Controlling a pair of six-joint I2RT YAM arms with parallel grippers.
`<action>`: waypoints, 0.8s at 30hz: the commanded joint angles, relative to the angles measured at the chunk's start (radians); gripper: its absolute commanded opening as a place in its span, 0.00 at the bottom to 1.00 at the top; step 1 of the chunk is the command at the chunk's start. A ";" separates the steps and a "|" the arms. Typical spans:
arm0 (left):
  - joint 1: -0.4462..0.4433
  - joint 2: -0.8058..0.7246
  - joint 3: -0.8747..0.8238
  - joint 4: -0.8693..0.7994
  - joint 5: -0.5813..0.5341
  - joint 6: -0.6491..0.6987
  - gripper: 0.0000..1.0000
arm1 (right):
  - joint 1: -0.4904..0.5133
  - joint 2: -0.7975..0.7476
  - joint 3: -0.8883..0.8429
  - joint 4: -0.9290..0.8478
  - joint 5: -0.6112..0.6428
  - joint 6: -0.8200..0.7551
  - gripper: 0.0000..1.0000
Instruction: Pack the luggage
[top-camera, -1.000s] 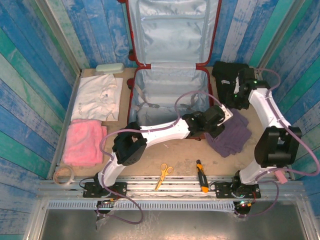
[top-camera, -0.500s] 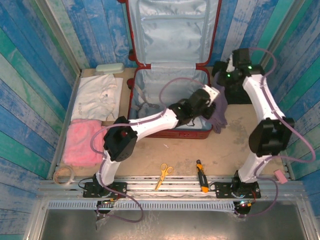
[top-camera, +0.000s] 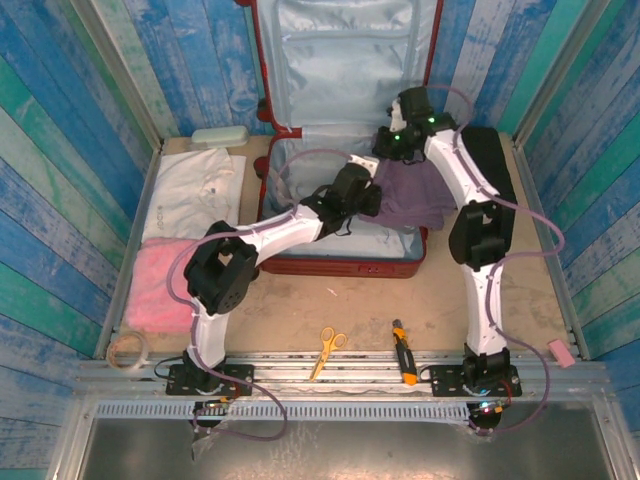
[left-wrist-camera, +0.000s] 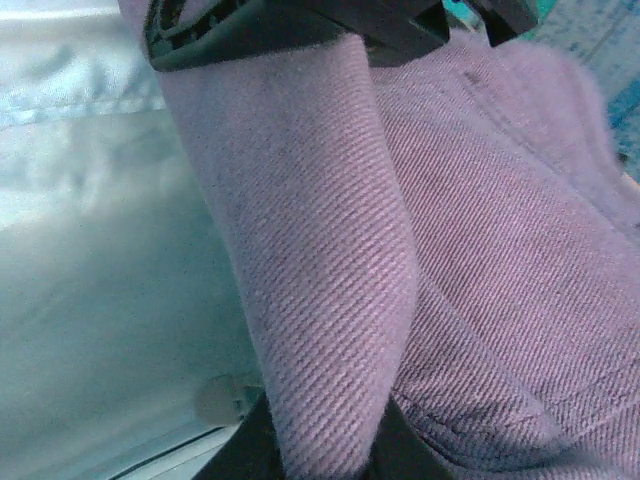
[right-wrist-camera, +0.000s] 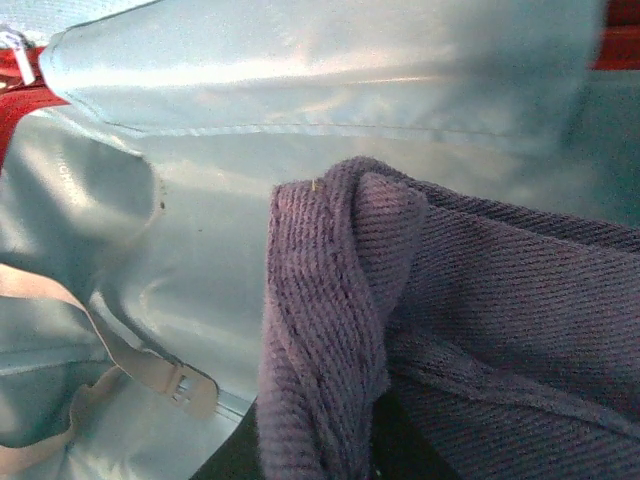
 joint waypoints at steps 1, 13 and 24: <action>-0.003 -0.154 -0.064 -0.063 0.040 -0.013 0.00 | -0.005 0.059 0.051 0.248 0.031 0.016 0.00; 0.085 -0.149 -0.212 -0.061 0.030 -0.003 0.00 | 0.035 0.215 0.088 0.437 -0.168 0.060 0.01; 0.142 -0.171 -0.307 -0.043 -0.030 -0.028 0.01 | 0.068 0.288 0.129 0.484 -0.144 0.049 0.01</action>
